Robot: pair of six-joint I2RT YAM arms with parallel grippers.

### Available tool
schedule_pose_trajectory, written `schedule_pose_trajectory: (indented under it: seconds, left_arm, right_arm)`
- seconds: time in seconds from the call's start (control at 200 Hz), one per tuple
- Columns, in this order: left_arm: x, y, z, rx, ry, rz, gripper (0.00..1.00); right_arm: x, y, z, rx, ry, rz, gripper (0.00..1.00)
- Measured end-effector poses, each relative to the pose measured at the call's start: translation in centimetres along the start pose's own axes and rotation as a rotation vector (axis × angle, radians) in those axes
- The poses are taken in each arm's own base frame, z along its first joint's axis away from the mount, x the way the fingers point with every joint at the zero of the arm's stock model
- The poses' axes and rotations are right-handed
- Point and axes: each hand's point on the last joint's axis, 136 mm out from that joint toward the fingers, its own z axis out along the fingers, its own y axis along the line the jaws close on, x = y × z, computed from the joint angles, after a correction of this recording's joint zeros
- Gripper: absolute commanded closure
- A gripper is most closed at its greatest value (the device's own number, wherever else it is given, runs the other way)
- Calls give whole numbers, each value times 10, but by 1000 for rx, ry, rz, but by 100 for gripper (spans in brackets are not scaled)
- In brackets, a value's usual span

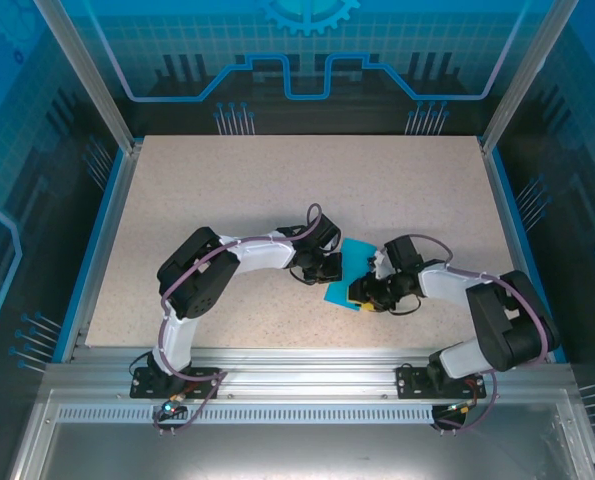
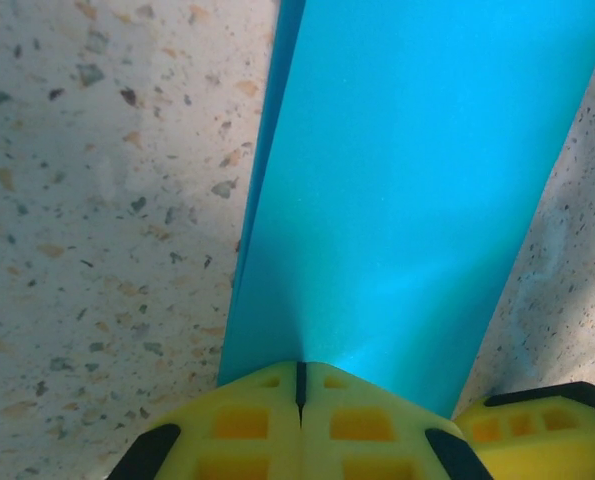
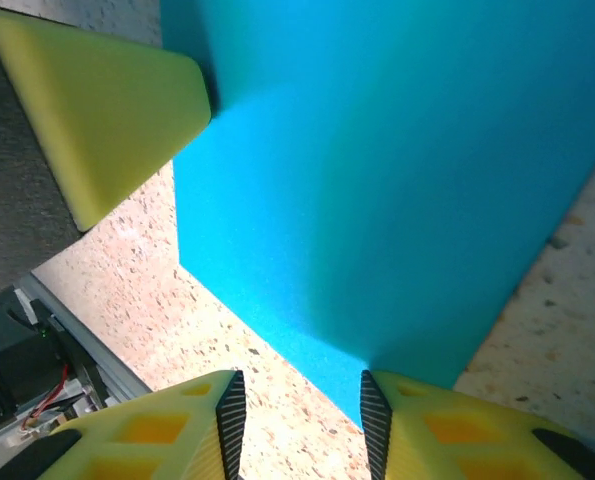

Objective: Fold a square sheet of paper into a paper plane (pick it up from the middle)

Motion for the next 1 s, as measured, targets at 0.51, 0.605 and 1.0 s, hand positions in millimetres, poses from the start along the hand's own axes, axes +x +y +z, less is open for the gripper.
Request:
schedule_pose_trajectory:
  seconds: [0.51, 0.605, 1.0]
  left_arm:
    - [17, 0, -7, -13, 21, -5, 98]
    - [23, 2, -16, -14, 12, -13, 93]
    - [22, 20, -58, -68, -140, -48, 76]
  right_arm:
    - [-42, -6, -50, 154, -192, 19, 51]
    - [-66, -4, -63, 190, -245, 21, 51]
    - [-99, -16, -43, 322, -191, 33, 49]
